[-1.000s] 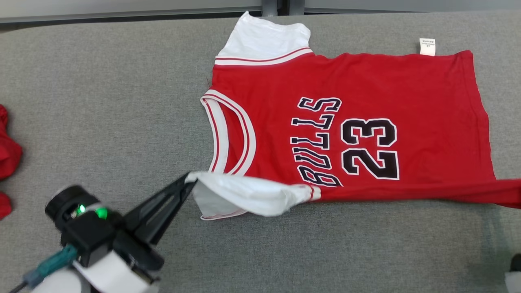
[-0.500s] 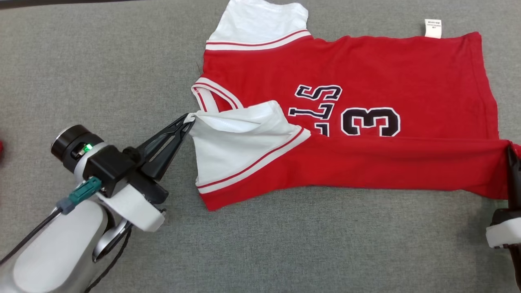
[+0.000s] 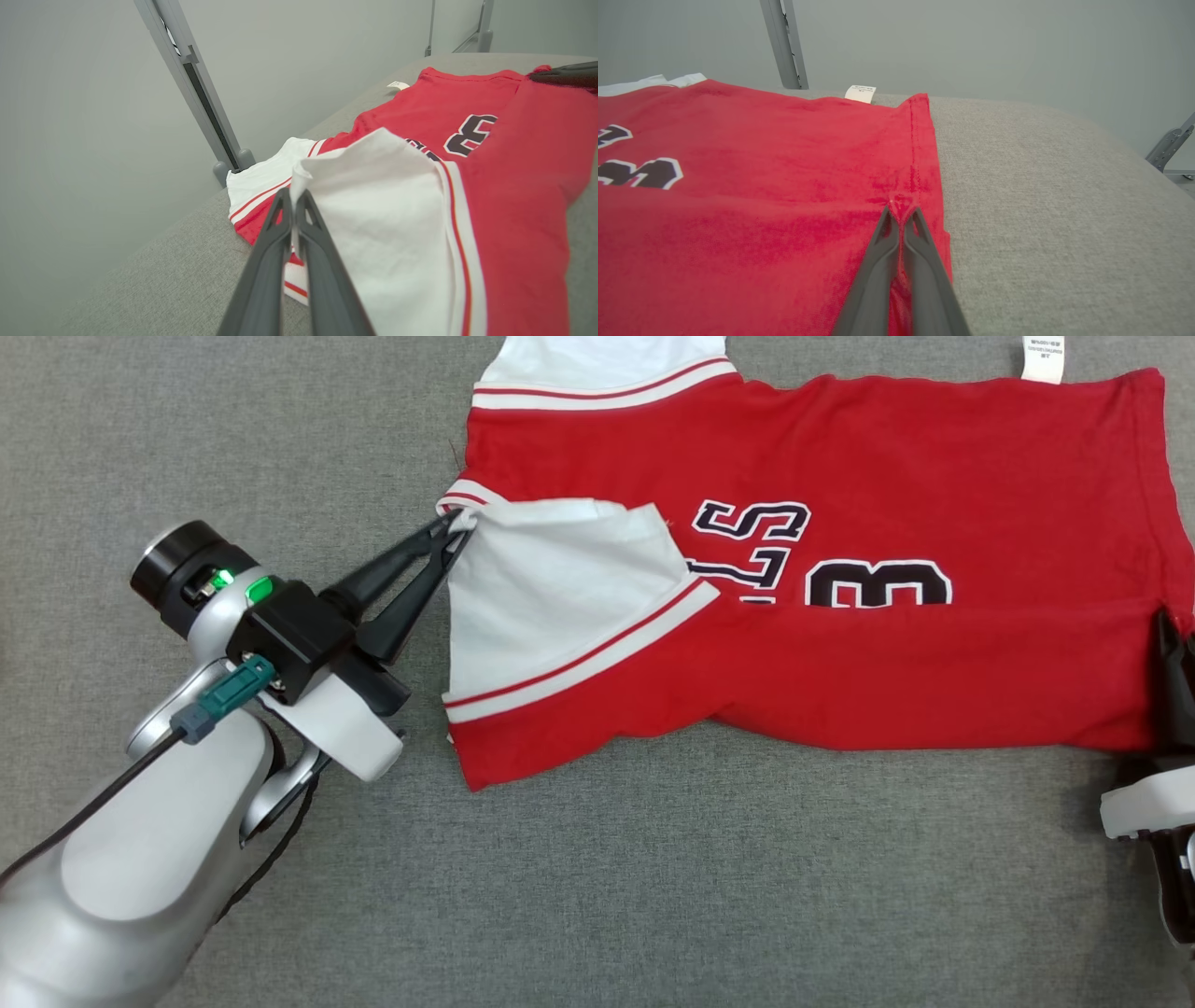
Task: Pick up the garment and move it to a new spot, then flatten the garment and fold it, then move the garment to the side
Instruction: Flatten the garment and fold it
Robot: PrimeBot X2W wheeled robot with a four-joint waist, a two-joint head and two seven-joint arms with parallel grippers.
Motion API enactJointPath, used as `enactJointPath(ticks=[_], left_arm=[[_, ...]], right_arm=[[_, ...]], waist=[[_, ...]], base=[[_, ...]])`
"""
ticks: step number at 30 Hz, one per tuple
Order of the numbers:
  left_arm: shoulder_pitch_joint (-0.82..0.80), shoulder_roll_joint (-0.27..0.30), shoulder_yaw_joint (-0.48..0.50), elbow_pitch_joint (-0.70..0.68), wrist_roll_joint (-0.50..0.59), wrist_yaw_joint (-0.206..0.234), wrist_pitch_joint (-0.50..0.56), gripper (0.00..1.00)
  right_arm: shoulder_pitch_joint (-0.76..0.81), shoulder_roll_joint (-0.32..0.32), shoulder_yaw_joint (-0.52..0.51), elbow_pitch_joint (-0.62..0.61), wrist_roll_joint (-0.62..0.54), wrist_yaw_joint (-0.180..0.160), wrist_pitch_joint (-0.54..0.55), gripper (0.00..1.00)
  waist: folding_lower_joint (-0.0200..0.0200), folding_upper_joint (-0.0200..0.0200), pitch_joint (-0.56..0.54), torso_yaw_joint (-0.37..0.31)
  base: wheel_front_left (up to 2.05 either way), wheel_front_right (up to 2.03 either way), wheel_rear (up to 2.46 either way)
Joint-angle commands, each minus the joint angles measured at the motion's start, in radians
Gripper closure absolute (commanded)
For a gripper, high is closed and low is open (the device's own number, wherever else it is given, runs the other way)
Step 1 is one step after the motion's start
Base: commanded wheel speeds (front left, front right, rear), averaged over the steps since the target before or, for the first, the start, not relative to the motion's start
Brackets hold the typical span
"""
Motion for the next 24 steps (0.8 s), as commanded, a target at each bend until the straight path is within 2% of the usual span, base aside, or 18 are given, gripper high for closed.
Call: enactJointPath(ticks=[1,5,11,17,24], left_arm=[[0.009,-0.012,0.034,-0.003,0.007,-0.001,-0.004,0.0],[0.099,-0.034,0.112,-0.036,0.032,0.01,-0.004,0.0],[0.321,-0.084,0.221,-0.092,-0.04,0.032,-0.004,0.0],[0.466,-0.097,0.161,-0.087,-0.096,0.015,0.011,0.0],[0.458,-0.074,0.11,-0.041,-0.045,0.025,0.067,0.0]], right_arm=[[-0.013,0.002,0.001,0.002,0.001,-0.002,-0.008,0.0],[0.006,0.021,-0.026,-0.005,-0.01,-0.002,-0.017,0.0],[0.06,0.06,-0.104,-0.061,-0.036,-0.002,-0.021,0.0],[0.123,0.098,-0.146,-0.136,-0.056,-0.002,-0.02,0.0],[0.141,0.103,-0.128,-0.181,-0.061,-0.002,-0.02,0.0]], waist=[[-0.0001,0.0,0.003,-0.002],[-0.0001,0.0,-0.01,-0.007],[-0.0001,0.0,-0.059,-0.009],[-0.0001,0.0,-0.103,-0.003],[-0.0001,0.0,-0.1,-0.012]], base=[[0.0,0.0,0.0],[0.0,0.0,0.0],[0.0,0.0,0.0],[0.0,0.0,0.0],[0.0,0.0,0.0]])
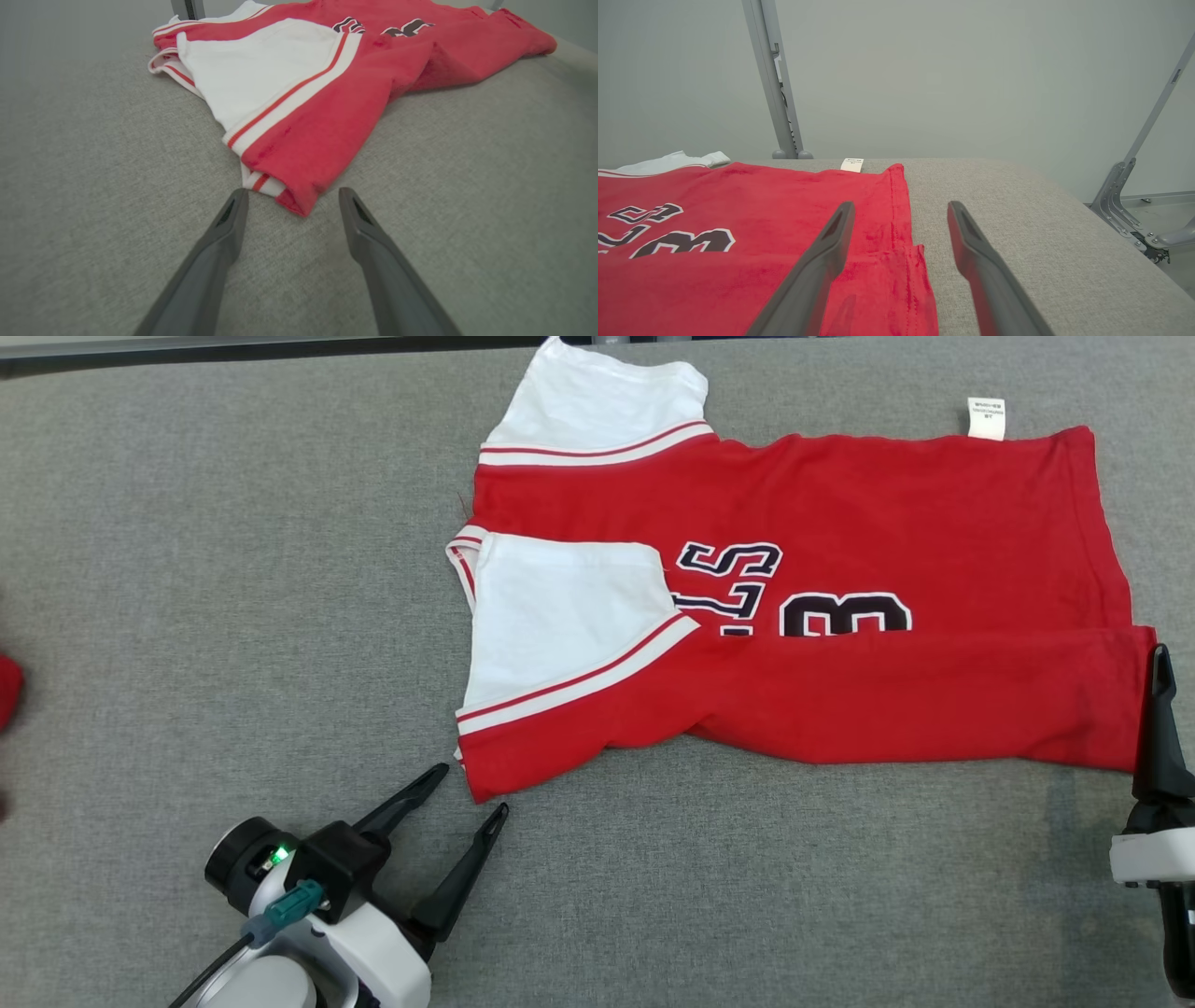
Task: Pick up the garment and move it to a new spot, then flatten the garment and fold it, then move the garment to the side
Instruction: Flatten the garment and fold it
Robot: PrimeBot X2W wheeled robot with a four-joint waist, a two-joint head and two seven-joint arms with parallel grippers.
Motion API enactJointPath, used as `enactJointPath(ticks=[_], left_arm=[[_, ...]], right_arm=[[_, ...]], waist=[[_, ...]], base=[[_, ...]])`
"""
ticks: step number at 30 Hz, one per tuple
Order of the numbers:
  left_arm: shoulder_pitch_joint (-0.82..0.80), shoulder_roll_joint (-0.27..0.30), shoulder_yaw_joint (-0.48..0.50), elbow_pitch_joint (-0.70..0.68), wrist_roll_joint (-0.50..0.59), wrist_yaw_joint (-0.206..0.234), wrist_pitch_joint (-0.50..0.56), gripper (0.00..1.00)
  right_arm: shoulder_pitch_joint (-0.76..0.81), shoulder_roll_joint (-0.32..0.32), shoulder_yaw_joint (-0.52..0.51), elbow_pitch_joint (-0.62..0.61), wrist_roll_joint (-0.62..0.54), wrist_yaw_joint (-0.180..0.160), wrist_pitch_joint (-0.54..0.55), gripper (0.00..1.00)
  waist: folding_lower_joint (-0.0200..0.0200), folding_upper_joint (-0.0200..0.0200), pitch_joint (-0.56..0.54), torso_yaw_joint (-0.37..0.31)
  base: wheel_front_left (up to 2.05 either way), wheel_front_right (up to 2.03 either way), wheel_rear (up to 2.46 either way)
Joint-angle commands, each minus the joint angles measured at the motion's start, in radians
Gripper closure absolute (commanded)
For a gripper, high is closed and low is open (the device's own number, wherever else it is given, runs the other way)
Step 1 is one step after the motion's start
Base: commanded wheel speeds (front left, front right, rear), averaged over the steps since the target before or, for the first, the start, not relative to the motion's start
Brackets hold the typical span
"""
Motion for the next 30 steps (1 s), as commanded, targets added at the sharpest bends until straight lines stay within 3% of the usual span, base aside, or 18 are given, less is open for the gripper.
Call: enactJointPath(ticks=[1,4,5,7,20,21,22,23,30], left_arm=[[-0.023,0.007,-0.005,0.01,0.015,0.007,0.011,0.0],[-0.036,0.001,-0.01,0.017,0.018,0.006,0.017,0.0],[-0.042,0.0,-0.014,0.022,0.022,0.004,0.016,0.12],[-0.052,-0.001,-0.02,0.029,0.029,0.002,0.009,1.0],[-0.062,0.026,-0.027,0.031,0.034,0.002,-0.021,1.0],[-0.065,0.027,-0.026,0.031,0.034,0.002,-0.022,1.0],[-0.068,0.028,-0.027,0.03,0.034,0.002,-0.024,1.0],[-0.07,0.03,-0.027,0.03,0.036,0.002,-0.024,1.0],[-0.076,0.06,-0.034,0.016,0.058,0.008,-0.029,1.0]], right_arm=[[0.005,-0.006,0.004,-0.012,-0.006,-0.002,-0.005,0.0],[0.007,-0.009,0.008,-0.021,0.001,-0.002,-0.005,0.0],[0.014,-0.011,0.013,-0.018,0.004,-0.002,-0.005,0.0],[0.027,-0.015,0.03,0.002,0.013,-0.002,-0.005,0.0],[0.074,-0.096,0.126,0.124,0.131,-0.002,0.116,0.0],[0.067,-0.102,0.135,0.128,0.137,-0.002,0.118,0.09],[0.06,-0.106,0.148,0.133,0.147,-0.002,0.121,0.82],[0.057,-0.113,0.163,0.139,0.155,-0.002,0.131,1.0],[0.061,-0.192,0.236,0.138,0.22,-0.003,0.142,1.0]], waist=[[0.0,0.0,0.008,-0.006],[0.0,0.0,0.014,-0.011],[0.0,0.0,0.017,-0.013],[0.0,0.0,0.019,-0.015],[0.0,0.0,0.018,-0.013],[0.0,0.0,0.019,-0.014],[0.0,0.0,0.019,-0.014],[0.0,0.0,0.02,-0.013],[0.0,0.0,0.017,-0.004]], base=[[0.0,0.0,0.0],[0.0,0.0,0.0],[0.0,0.0,0.0],[0.0,0.0,0.0],[0.0,0.0,0.0],[0.0,0.0,0.0],[0.0,0.0,0.0],[0.0,0.0,0.0],[0.0,0.0,0.0]])
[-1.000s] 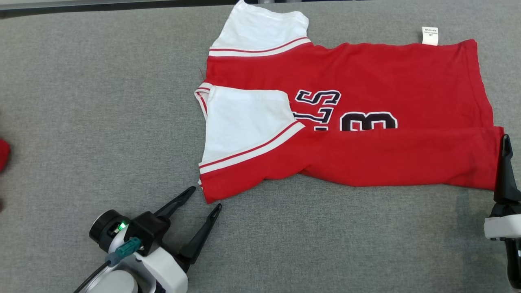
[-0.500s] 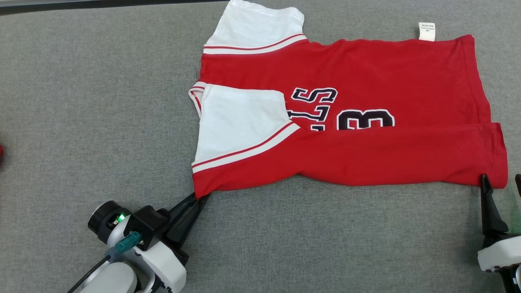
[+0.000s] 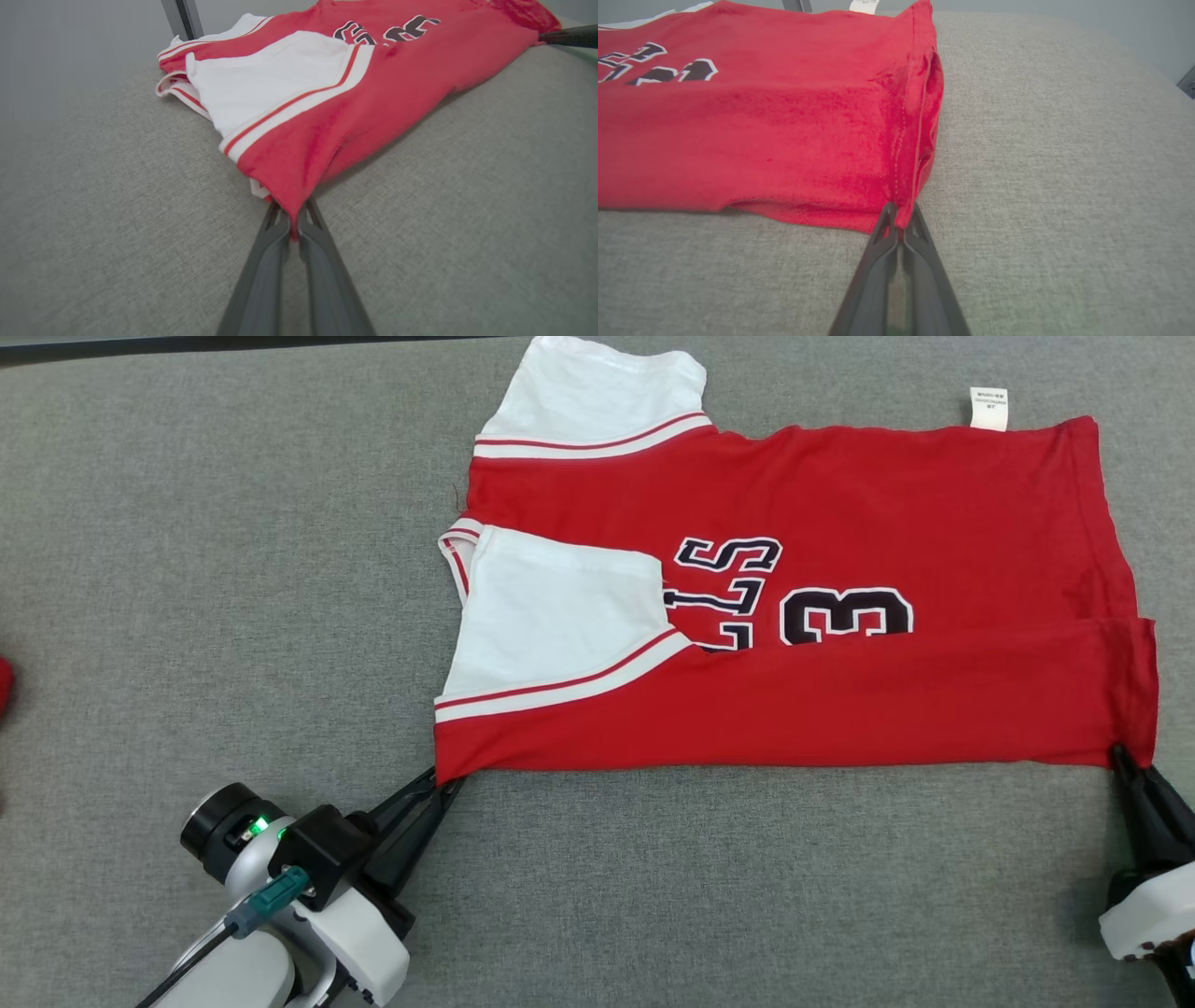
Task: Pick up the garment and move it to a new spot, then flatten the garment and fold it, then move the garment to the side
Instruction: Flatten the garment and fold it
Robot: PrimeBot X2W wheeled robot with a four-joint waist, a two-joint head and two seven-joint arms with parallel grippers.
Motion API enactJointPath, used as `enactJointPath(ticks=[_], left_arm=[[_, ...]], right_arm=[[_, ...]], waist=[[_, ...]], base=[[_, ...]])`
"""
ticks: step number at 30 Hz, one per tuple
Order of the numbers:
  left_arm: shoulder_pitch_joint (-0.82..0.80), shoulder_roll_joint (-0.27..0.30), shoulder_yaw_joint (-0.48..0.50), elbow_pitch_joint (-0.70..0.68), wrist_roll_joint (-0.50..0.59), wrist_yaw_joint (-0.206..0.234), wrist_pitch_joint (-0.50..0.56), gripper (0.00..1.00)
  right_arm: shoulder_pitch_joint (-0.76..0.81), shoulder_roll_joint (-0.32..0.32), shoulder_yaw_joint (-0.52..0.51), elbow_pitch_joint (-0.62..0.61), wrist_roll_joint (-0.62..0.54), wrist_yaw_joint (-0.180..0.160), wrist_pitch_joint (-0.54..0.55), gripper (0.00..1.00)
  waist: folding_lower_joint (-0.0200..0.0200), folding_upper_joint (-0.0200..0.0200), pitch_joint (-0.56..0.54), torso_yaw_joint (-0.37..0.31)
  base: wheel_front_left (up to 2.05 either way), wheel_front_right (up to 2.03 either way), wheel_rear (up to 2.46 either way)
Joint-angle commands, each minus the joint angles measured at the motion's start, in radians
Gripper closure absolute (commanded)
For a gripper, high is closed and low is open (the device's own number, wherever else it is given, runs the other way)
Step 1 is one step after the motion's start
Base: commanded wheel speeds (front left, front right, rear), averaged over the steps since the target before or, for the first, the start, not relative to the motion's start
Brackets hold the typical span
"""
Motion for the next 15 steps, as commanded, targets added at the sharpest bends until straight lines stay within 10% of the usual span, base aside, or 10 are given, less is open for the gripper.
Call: enactJointPath(ticks=[1,15], left_arm=[[-0.012,0.015,0.0,-0.007,0.01,0.005,-0.003,1.0],[0.195,0.144,-0.045,-0.243,0.025,0.084,0.132,1.0]], right_arm=[[0.011,-0.021,0.002,-0.008,0.018,-0.003,0.008,1.0],[0.246,-0.207,0.016,-0.248,0.267,-0.003,0.224,1.0]], waist=[[0.0,0.0,-0.003,0.002],[0.0,0.0,-0.06,0.034]], base=[[0.0,0.0,0.0],[0.0,0.0,0.0]])
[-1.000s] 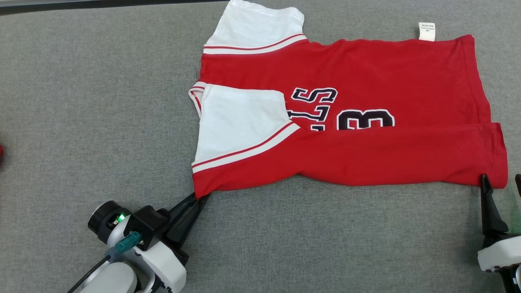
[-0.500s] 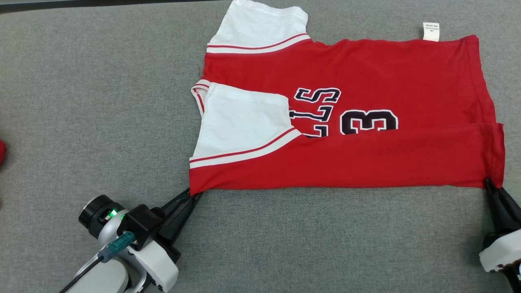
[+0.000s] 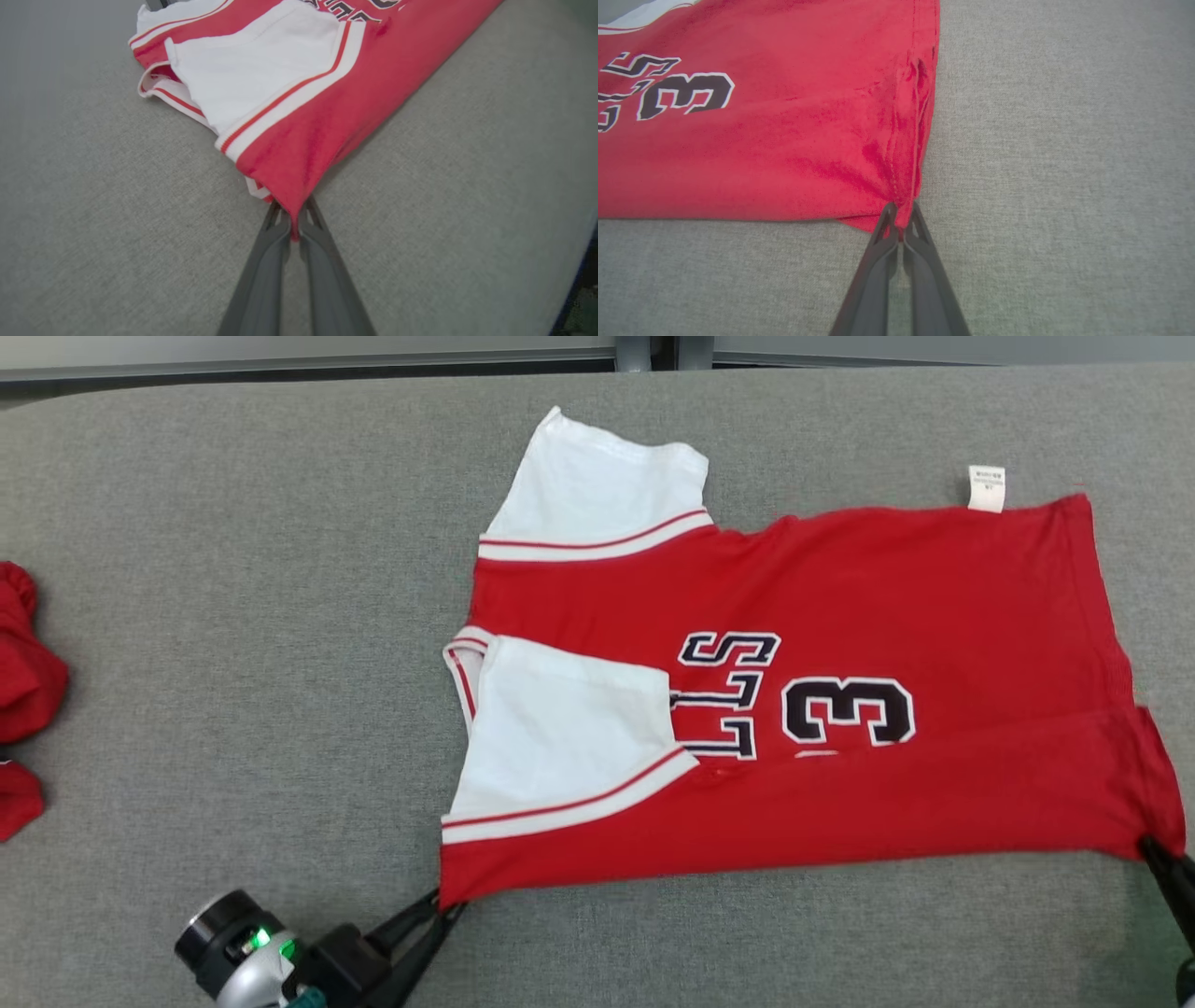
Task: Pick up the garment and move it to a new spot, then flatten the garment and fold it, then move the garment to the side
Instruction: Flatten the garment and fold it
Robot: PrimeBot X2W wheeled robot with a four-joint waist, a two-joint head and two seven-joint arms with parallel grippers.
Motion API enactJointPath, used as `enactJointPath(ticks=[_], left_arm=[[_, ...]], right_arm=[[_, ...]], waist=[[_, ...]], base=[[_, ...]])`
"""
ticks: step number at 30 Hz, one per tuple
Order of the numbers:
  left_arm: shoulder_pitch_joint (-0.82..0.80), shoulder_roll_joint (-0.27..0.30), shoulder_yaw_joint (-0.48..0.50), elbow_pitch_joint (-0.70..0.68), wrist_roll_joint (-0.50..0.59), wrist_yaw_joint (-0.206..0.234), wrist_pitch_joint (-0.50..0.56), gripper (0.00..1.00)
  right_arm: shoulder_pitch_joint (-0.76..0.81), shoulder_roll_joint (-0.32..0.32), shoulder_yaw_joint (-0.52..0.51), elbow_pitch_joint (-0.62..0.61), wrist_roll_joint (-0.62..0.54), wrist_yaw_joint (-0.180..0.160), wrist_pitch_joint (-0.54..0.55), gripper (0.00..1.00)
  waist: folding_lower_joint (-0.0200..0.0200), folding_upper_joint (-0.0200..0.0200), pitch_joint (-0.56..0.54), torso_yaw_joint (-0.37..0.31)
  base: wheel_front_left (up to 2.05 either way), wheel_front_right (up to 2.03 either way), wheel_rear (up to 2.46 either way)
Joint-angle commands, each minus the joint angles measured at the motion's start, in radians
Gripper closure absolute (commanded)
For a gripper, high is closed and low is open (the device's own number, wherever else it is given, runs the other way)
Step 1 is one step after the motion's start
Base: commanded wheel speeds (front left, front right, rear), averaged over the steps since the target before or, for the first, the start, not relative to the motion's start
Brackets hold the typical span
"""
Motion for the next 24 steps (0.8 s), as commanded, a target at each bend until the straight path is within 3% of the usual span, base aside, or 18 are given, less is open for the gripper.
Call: enactJointPath(ticks=[1,7,12,13,14,16,21,24], left_arm=[[0.028,0.014,-0.001,-0.024,-0.006,0.018,0.016,1.0],[0.159,0.042,-0.012,-0.15,-0.05,0.083,0.094,1.0],[0.22,0.048,-0.012,-0.173,-0.129,0.086,0.138,1.0],[0.225,0.042,-0.011,-0.171,-0.146,0.084,0.148,0.92],[0.23,0.036,-0.007,-0.166,-0.165,0.087,0.16,0.58],[0.23,0.033,0.001,-0.162,-0.19,0.095,0.181,0.0],[0.243,0.046,0.027,-0.185,-0.226,0.132,0.226,0.0],[0.236,0.066,0.075,-0.24,-0.233,0.16,0.199,0.0]], right_arm=[[0.036,-0.015,-0.009,-0.019,0.012,-0.003,0.029,1.0],[0.207,0.002,-0.125,-0.132,0.04,-0.003,0.174,1.0],[0.273,0.079,-0.21,-0.216,0.011,-0.002,0.288,1.0],[0.276,0.094,-0.229,-0.223,-0.007,-0.002,0.302,0.67],[0.272,0.11,-0.246,-0.232,-0.025,-0.003,0.309,0.0],[0.272,0.138,-0.266,-0.253,-0.056,-0.002,0.327,0.0],[0.297,0.173,-0.346,-0.325,-0.123,-0.002,0.368,0.0],[0.269,0.193,-0.394,-0.387,-0.183,-0.002,0.346,0.0]], waist=[[0.0,0.0,-0.008,0.005],[0.0,0.0,-0.039,0.015],[0.0,0.0,-0.059,0.017],[0.0,0.0,-0.062,0.018],[0.0,0.0,-0.064,0.018],[0.0,0.0,-0.07,0.019],[0.0,0.0,-0.07,0.018],[0.0,0.0,-0.068,0.011]], base=[[0.0,0.0,0.0],[0.0,0.0,0.0],[0.0,0.0,0.0],[0.0,0.0,0.0],[0.0,0.0,0.0],[0.0,0.0,0.0],[0.0,0.0,0.0],[0.0,0.0,0.0]])
